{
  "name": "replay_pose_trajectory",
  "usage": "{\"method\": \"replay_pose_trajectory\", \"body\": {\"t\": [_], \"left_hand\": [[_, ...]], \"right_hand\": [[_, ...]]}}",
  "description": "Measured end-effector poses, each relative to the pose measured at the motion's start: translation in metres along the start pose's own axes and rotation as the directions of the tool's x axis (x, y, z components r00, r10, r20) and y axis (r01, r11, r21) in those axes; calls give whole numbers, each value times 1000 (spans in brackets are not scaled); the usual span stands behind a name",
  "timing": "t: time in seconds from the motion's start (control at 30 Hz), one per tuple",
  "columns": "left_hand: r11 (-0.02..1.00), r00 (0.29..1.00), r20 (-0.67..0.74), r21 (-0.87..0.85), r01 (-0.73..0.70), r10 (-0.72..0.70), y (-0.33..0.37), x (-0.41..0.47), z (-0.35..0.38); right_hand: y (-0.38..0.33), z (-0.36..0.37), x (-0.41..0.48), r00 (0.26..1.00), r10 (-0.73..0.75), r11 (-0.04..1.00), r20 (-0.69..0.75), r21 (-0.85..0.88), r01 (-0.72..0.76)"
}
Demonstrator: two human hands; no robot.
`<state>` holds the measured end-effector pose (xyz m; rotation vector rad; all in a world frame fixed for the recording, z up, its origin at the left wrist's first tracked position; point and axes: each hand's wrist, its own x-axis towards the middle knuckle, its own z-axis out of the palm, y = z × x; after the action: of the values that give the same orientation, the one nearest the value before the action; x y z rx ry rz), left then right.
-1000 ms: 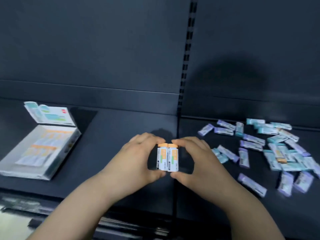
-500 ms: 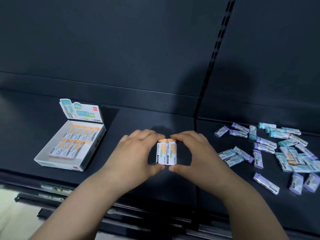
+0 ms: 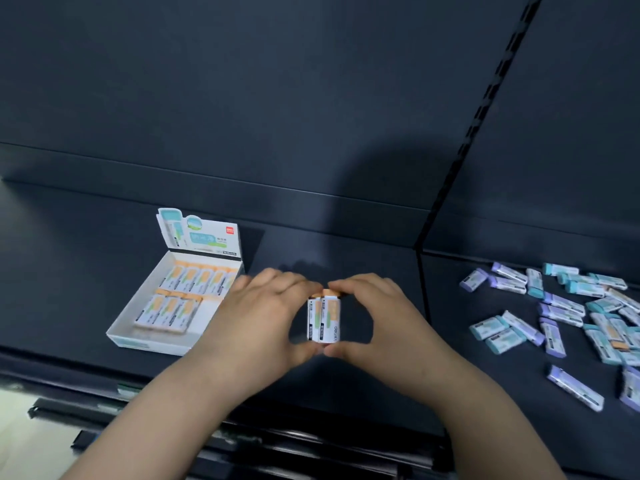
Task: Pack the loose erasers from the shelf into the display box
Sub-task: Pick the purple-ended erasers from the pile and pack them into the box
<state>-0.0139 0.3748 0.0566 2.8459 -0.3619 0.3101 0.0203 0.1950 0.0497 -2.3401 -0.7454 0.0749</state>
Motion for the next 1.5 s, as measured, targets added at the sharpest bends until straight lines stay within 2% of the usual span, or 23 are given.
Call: {"method": "replay_pose_trajectory", "body": {"t": [0.17, 0.3, 0.47, 0.67, 0.83, 0.97, 1.13, 1.5], "left_hand": [[998, 998, 33, -25, -58, 59, -72, -7, -15], [999, 998, 35, 4, -51, 50, -138, -12, -29], [997, 988, 142, 36, -68, 62, -193, -13, -24], [990, 971, 191, -40, -138, 143, -193, -11, -3], [989, 956, 253, -31, -144, 147, -190, -9, 12], [989, 948, 279, -33, -147, 150, -188, -10, 16], [982, 933, 309, -12, -190, 185, -186, -11, 16], [982, 934, 313, 20, -189, 173, -181, -14, 18]], "right_hand": [[-37, 42, 34, 999, 39, 999, -15, -22, -39], [-62, 75, 62, 995, 85, 993, -46, -74, -88], [-84, 104, 78, 984, 127, 979, -125, -145, -145], [-101, 129, 90, 976, 207, 918, -73, -329, -220], [-103, 132, 96, 952, 299, 855, -59, -426, -295], [-106, 133, 101, 929, 371, 812, 5, -486, -322], [-110, 140, 99, 904, 427, 749, 11, -565, -346], [-116, 143, 99, 905, 425, 728, -9, -591, -347]]}}
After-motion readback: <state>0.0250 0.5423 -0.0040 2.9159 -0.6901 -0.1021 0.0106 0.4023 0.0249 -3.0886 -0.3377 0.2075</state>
